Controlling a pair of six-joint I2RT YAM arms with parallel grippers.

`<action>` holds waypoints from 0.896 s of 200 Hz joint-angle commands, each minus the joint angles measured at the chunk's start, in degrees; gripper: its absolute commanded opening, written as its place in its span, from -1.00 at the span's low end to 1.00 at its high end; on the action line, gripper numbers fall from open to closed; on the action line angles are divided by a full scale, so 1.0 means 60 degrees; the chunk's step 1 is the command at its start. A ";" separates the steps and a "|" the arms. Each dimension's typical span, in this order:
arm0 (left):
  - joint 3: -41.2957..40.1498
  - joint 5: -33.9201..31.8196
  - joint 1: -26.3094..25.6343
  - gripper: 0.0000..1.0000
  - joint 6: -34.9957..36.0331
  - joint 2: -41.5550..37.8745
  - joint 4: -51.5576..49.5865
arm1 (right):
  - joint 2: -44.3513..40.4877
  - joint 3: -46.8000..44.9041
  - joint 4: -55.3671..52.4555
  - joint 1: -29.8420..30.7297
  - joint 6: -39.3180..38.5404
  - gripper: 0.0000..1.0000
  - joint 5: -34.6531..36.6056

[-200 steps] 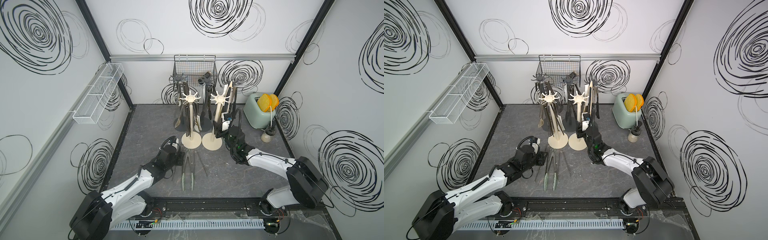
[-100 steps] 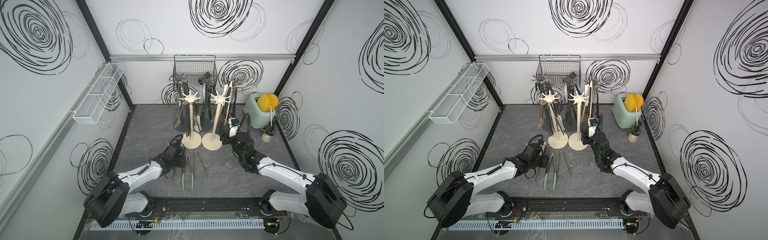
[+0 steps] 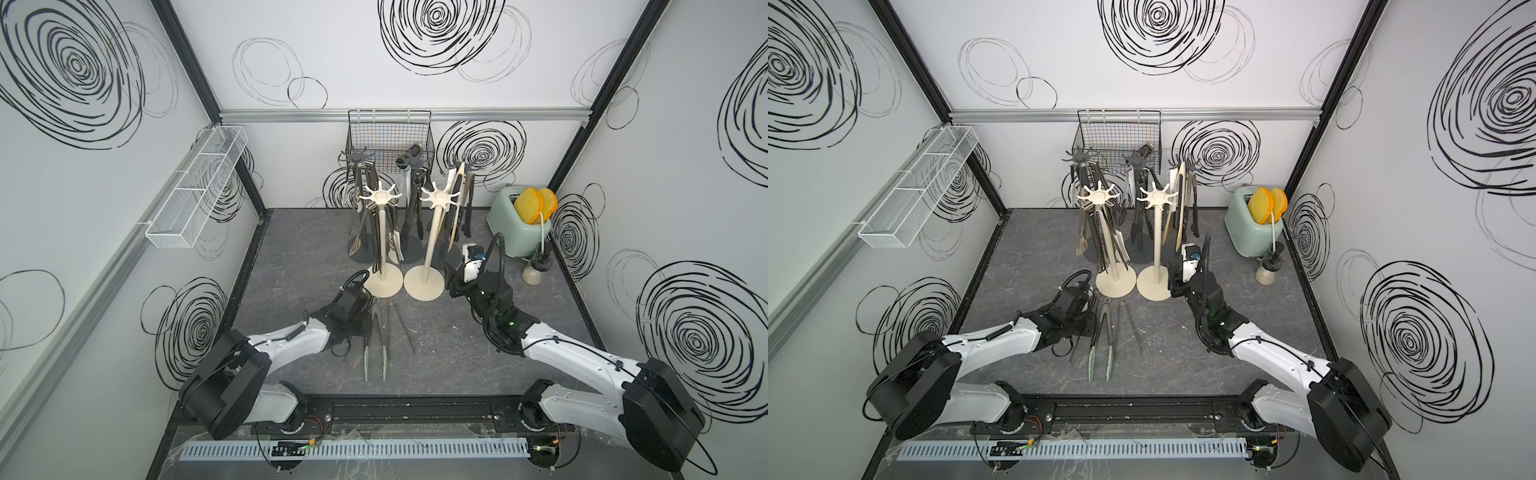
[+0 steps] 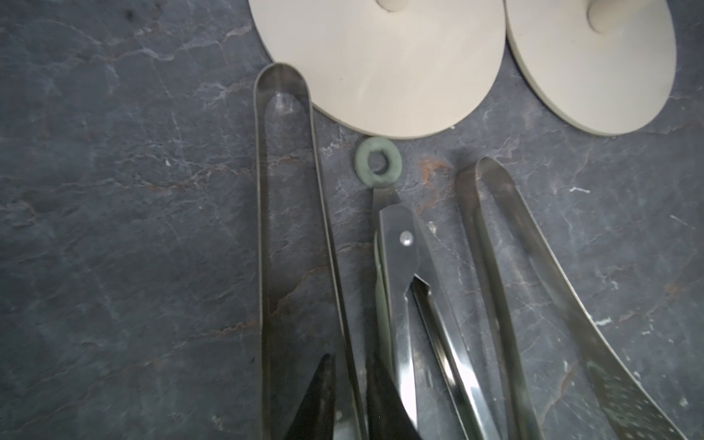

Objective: Hang food tongs on kitchen utensil racks
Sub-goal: Pick up the food tongs from the center of the board.

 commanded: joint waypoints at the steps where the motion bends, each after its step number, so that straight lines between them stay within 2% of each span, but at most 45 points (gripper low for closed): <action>1: 0.0311 -0.0306 -0.0115 -0.58 -0.0004 0.0201 -0.0070 | -0.0158 -0.0083 -0.0030 -0.0029 0.0114 0.25 0.0100; 47: 0.0362 -0.0623 -0.0309 -0.58 -0.0107 0.0611 -0.0304 | -0.0269 -0.0186 -0.0043 -0.0107 0.0147 0.25 0.0058; 103: 0.0407 -0.1666 -0.0689 -0.61 -0.0615 0.0736 -0.1270 | -0.0526 -0.0325 -0.0029 -0.0255 0.0253 0.25 -0.0133; 178: 0.0159 -0.2394 -0.0782 -0.91 -0.1231 0.0395 -0.2045 | -0.1076 -0.0530 -0.0161 -0.0322 0.0350 0.25 -0.0219; 179: 0.0166 -0.2406 -0.0782 -0.96 -0.1233 0.0381 -0.2054 | -0.1076 -0.0538 -0.0161 -0.0326 0.0351 0.25 -0.0219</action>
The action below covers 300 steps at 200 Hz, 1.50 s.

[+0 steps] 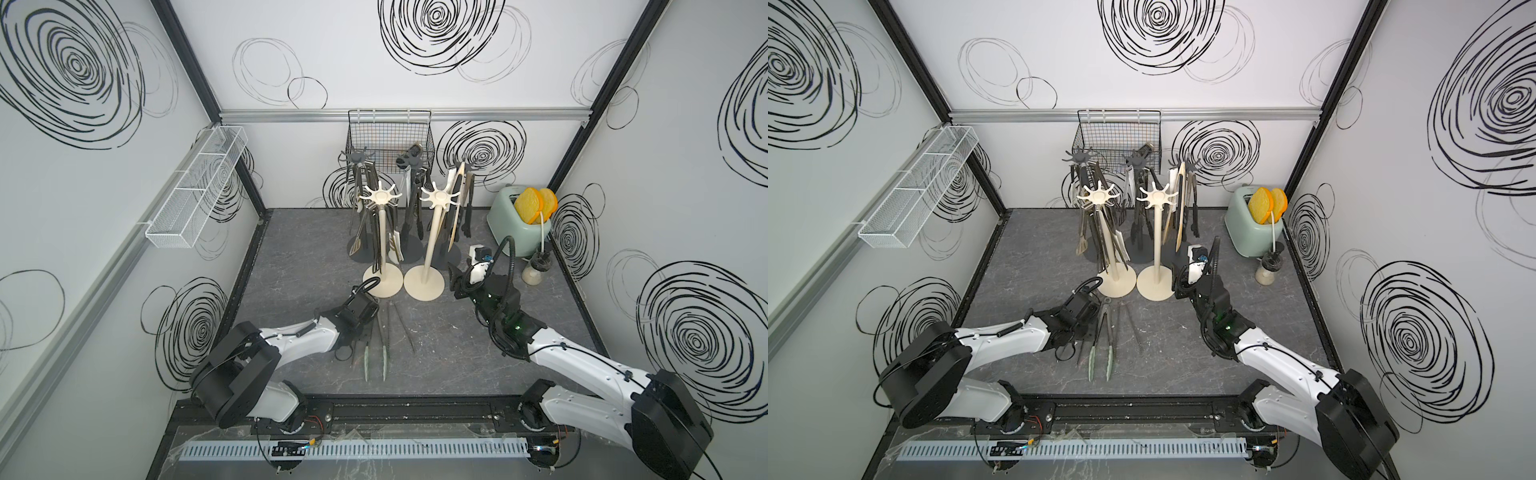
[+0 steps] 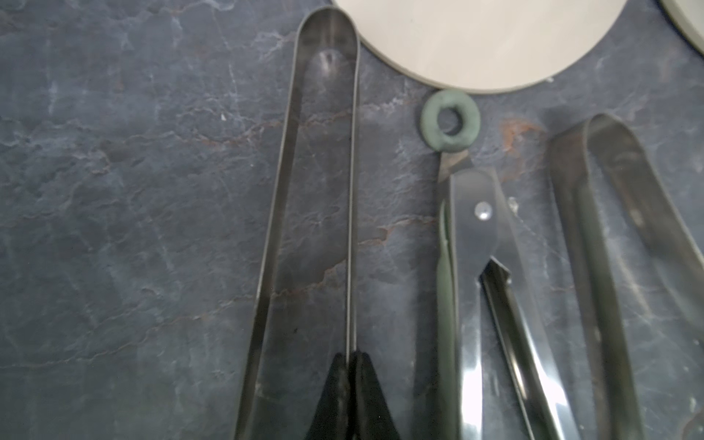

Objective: Hang food tongs on kitchen utensil racks
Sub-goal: Pick up the food tongs from the center of the board.

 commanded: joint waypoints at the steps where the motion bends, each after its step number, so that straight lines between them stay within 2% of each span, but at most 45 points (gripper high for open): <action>1: -0.0144 -0.0488 -0.0017 -0.98 -0.0421 -0.0172 -0.0901 | -0.0351 -0.0148 -0.0092 -0.0058 0.0126 0.25 -0.0029; 70: 0.0135 -0.0727 -0.0624 -1.00 -0.0827 -0.1368 -0.1610 | -0.1120 -0.0272 -0.0473 -0.0188 0.0152 0.26 0.0066; 123: 0.0181 -0.0604 -0.1765 -1.00 -0.1609 -0.3140 -0.2424 | -0.1852 -0.0321 -0.1146 -0.0596 0.0163 0.26 -0.0006; 143: 0.0195 -0.0519 -0.2284 -1.00 -0.1576 -0.4018 -0.2291 | -0.2082 -0.0236 -0.1610 -0.0846 0.0238 0.26 -0.0251; 176: -0.0098 -0.0051 -0.3255 -1.00 -0.0559 -0.5171 -0.0579 | -0.2465 -0.0257 -0.2007 -0.1207 0.0373 0.25 -0.0505; 192: -0.0133 -0.0167 -0.3676 -1.00 0.0045 -0.5503 0.0274 | -0.2608 -0.0279 -0.2080 -0.1326 0.0362 0.25 -0.0593; 230: 0.0260 -0.1509 -0.4554 -1.00 0.1872 -0.5524 0.2301 | -0.2826 -0.0353 -0.2195 -0.1453 0.0375 0.25 -0.0600; 275: 0.0564 -0.2293 -0.4816 -1.00 0.3648 -0.5043 0.5446 | -0.2790 -0.0381 -0.2216 -0.1511 0.0332 0.25 -0.0643; 300: 0.1016 -0.2538 -0.4642 -1.00 0.4348 -0.4315 0.6452 | -0.2717 -0.0379 -0.2150 -0.1559 0.0321 0.25 -0.0695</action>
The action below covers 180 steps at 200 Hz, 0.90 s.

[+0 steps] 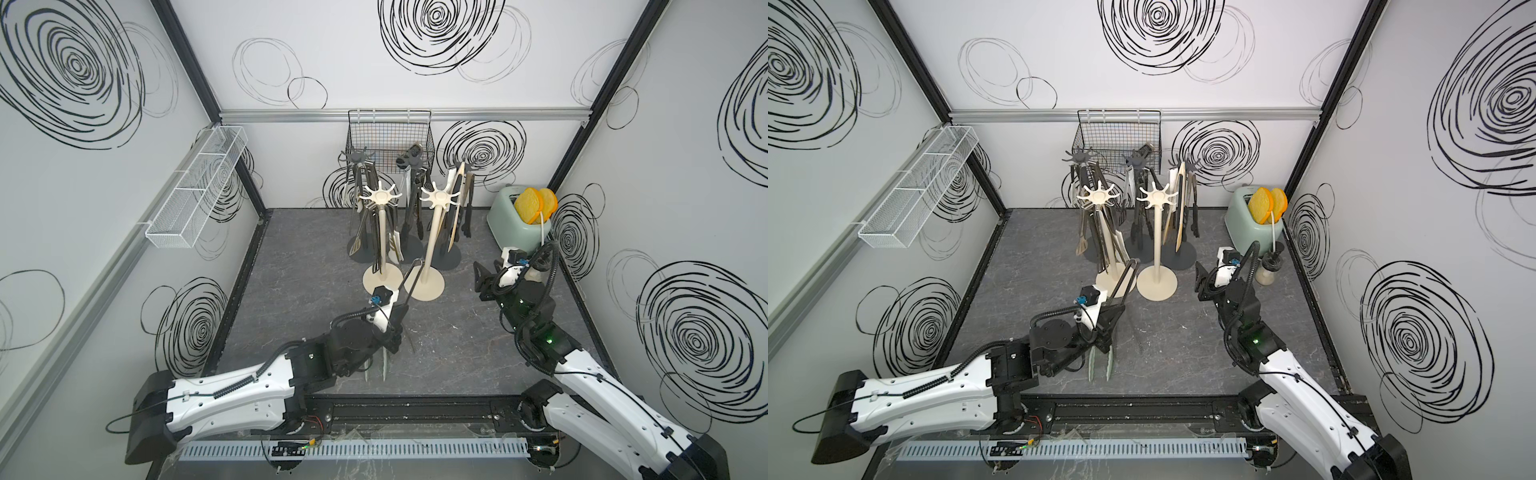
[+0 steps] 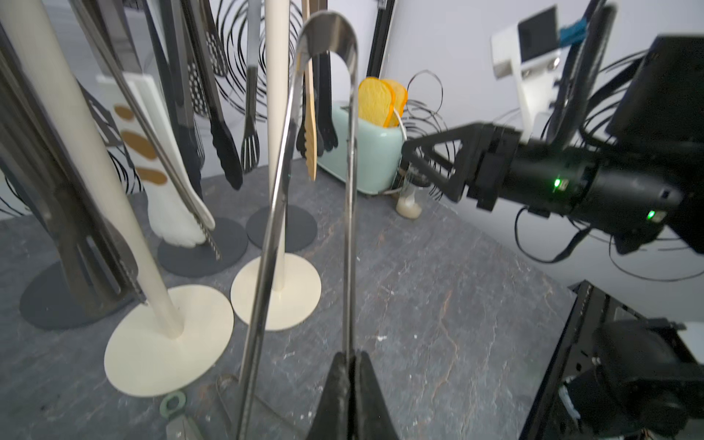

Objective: Hang food tongs on kitchen utensil racks
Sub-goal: Pick up the food tongs from the center of the board, then hang the food tongs on the rack.

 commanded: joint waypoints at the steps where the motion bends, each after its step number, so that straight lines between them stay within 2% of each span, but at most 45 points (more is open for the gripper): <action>1: 0.0674 -0.0607 0.0154 -1.00 0.1228 0.0533 0.2392 | -0.0021 -0.0138 -0.0005 -0.0085 0.0067 0.25 -0.0072; 52: 0.1884 0.1021 0.1376 -1.00 0.1164 0.1820 0.3247 | 0.0256 -0.0036 0.0050 -0.0174 -0.0047 0.25 -0.0215; 111: 0.2790 0.3236 0.2862 -1.00 0.0462 0.2841 0.3891 | 0.0451 -0.0065 0.0153 -0.0323 -0.0088 0.25 -0.0413; 180: 0.3083 0.4263 0.3771 -1.00 -0.0099 0.3532 0.4260 | 0.0836 0.0070 0.0278 -0.0422 -0.0106 0.25 -0.0688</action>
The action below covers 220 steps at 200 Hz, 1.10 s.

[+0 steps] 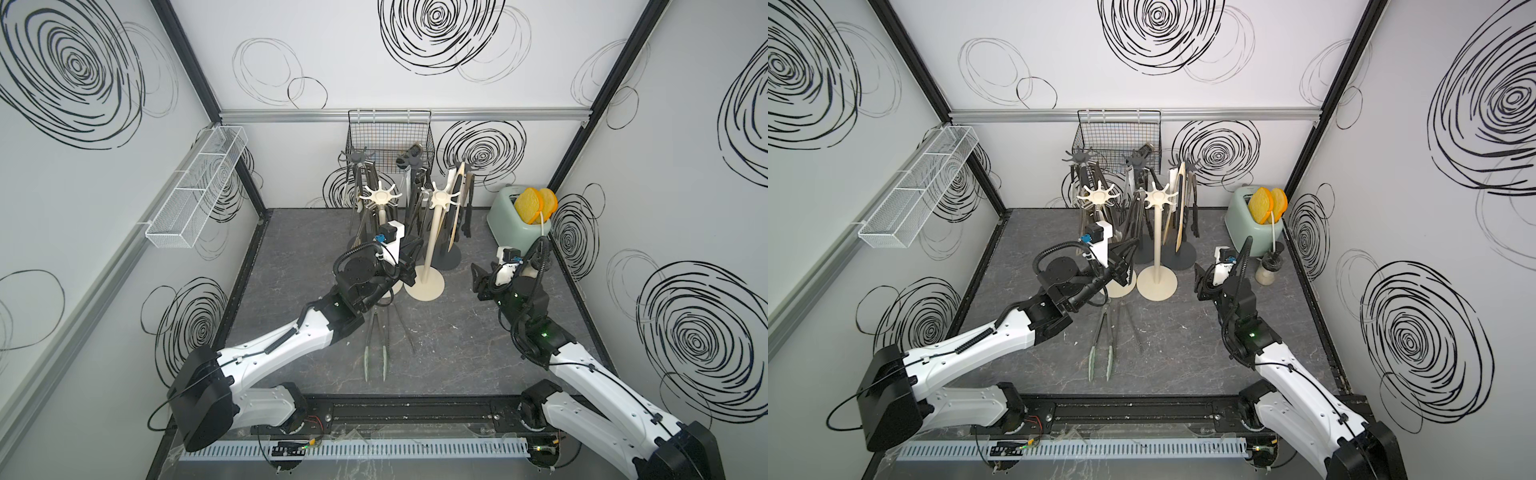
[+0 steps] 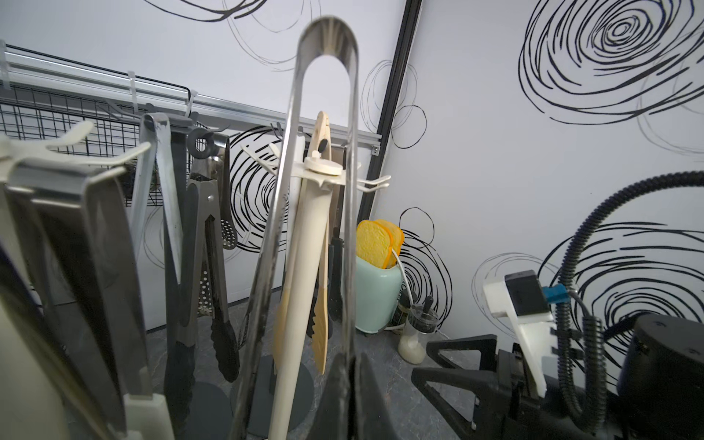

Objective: Hang food tongs on kitchen utensil racks
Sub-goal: Hang the food tongs on the rack.

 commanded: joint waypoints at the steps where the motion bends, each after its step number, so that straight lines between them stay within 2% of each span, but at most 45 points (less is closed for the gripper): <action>1: 0.0391 0.0615 0.0267 -1.00 -0.0359 0.0144 0.0991 | 0.0073 0.0076 0.0256 -0.0038 -0.0086 0.24 -0.0132; 106: 0.0318 0.1045 0.0298 -1.00 -0.0692 0.0621 0.1618 | 0.0201 0.0111 0.0276 -0.0119 -0.0117 0.24 -0.0295; 161: 0.0200 0.0652 0.0277 -1.00 -0.0595 0.0212 0.1627 | 0.0206 0.0129 0.0259 -0.0121 -0.0117 0.24 -0.0388; 220: 0.0113 0.0953 0.0176 -1.00 -0.0658 -0.0066 0.1717 | 0.0177 0.0103 0.0245 -0.0121 -0.0052 0.24 -0.0412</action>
